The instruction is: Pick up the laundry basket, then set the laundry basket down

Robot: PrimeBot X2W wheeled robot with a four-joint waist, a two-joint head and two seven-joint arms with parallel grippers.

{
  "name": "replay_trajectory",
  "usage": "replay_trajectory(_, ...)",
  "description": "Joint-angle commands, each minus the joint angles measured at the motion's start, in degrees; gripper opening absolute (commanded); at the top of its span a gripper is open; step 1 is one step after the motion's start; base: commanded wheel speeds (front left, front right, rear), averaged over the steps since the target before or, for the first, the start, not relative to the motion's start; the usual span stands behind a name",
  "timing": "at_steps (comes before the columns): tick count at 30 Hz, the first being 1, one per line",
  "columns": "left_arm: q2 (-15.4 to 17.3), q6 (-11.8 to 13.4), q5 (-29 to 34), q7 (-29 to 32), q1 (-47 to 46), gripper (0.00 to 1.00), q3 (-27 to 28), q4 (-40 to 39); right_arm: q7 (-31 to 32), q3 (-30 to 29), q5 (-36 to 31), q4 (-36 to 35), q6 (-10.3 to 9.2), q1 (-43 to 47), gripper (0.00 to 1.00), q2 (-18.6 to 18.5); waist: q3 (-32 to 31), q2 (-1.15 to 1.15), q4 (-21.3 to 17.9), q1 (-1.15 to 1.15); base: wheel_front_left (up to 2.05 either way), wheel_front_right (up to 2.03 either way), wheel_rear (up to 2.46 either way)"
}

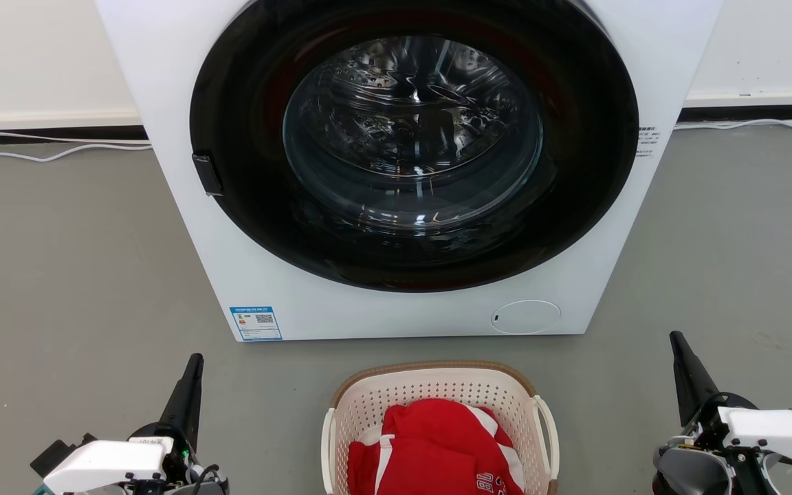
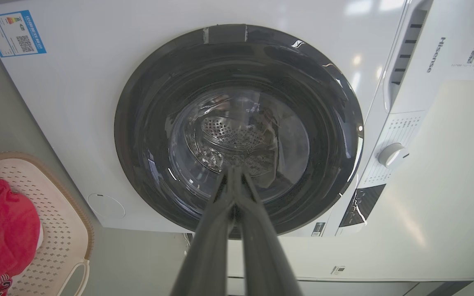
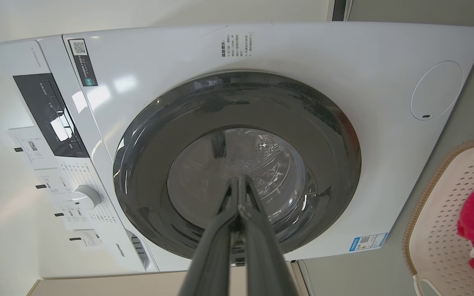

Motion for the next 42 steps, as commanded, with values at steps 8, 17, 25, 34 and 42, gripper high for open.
replay_trajectory(8, 0.8, -0.4, -0.3, 0.1, -3.2, 0.00, 1.7, -1.3, 0.4, 1.0, 0.4, -1.7, 0.42, -1.4, 0.00, -0.2, 0.0, 0.00, 0.0, 0.00, 0.00, 0.00, 0.00)
replay_trajectory(17, 0.8, -0.4, -0.3, 0.1, -3.2, 0.00, 1.7, -1.3, 0.4, 1.0, 0.4, -1.7, 0.42, -1.4, 0.00, -0.2, 0.0, 0.00, 0.0, 0.00, 0.00, 0.00, 0.00)
replay_trajectory(25, 0.8, -0.4, -0.3, 0.1, -3.2, 0.00, 1.7, -1.3, 0.4, 1.0, 0.4, -1.7, 0.42, -1.4, 0.00, -0.2, 0.0, 0.00, 0.0, 0.00, 0.00, 0.00, 0.00)
replay_trajectory(34, 0.8, -0.4, -0.3, 0.1, -3.2, 0.00, 1.7, -1.3, 0.4, 1.0, 0.4, -1.7, 0.42, -1.4, 0.00, -0.2, 0.0, 0.00, 0.0, 0.00, 0.00, 0.00, 0.00)
replay_trajectory(42, -0.4, 0.0, 0.0, -0.2, 1.0, 1.00, -0.2, 1.5, -0.1, 0.4, -0.1, 1.5, -0.02, 0.4, 1.00, 0.2, 0.0, 0.00, 0.0, 0.00, 0.00, 0.00, 0.00)
